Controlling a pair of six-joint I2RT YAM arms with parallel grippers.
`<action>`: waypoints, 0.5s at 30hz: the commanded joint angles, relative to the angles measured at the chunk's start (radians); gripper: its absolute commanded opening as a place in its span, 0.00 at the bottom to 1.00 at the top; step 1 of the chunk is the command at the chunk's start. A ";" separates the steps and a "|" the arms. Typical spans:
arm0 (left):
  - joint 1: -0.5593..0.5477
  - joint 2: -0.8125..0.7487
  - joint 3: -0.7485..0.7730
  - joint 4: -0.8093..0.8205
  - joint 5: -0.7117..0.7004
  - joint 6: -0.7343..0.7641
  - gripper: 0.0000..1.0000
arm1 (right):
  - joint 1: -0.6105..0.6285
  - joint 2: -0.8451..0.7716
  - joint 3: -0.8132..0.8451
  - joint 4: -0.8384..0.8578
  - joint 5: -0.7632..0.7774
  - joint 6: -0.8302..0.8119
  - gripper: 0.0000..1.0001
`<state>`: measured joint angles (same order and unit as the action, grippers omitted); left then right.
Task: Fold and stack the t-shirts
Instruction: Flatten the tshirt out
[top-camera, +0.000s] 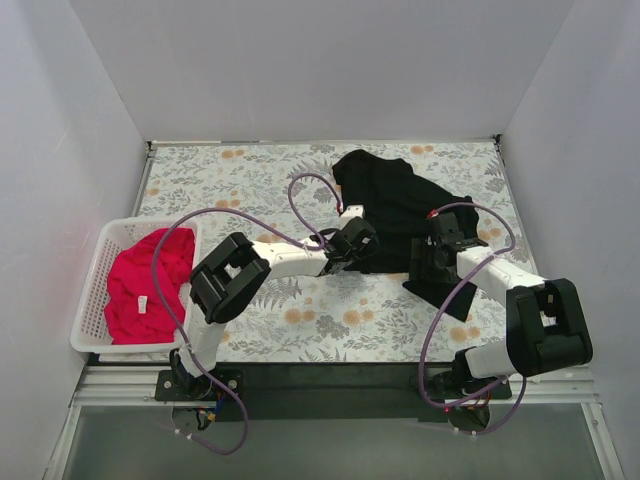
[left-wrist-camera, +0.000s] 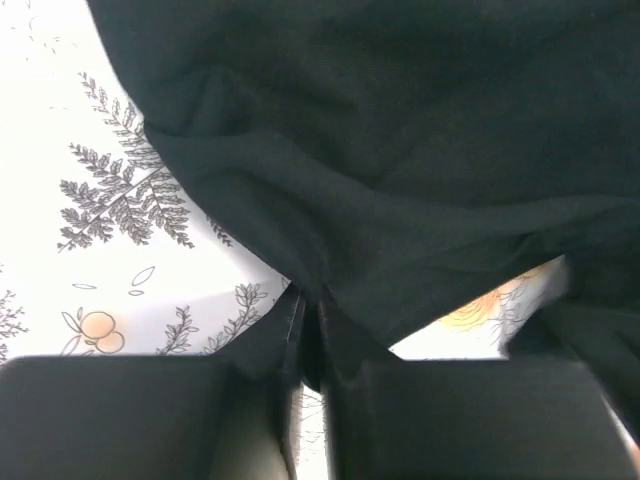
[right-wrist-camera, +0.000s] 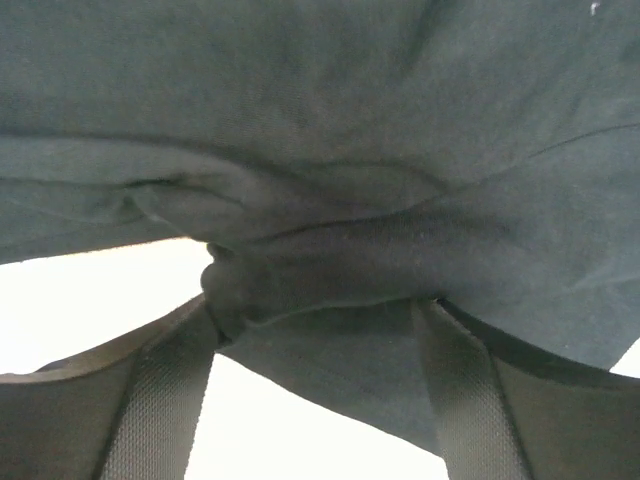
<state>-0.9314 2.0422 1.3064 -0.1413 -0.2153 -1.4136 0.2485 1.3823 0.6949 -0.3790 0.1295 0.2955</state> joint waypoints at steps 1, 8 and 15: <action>0.008 0.036 -0.053 -0.084 -0.093 0.022 0.00 | 0.003 0.043 -0.021 0.034 0.018 -0.004 0.75; 0.132 -0.239 -0.092 -0.345 -0.415 0.125 0.00 | 0.023 0.018 0.054 0.000 0.001 -0.018 0.01; 0.135 -0.402 0.129 -0.633 -0.777 0.439 0.00 | 0.040 -0.071 0.196 -0.034 -0.007 -0.012 0.01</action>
<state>-0.8471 1.7317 1.3018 -0.4820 -0.5716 -1.2125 0.3286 1.3781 0.8429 -0.3233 -0.0341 0.3077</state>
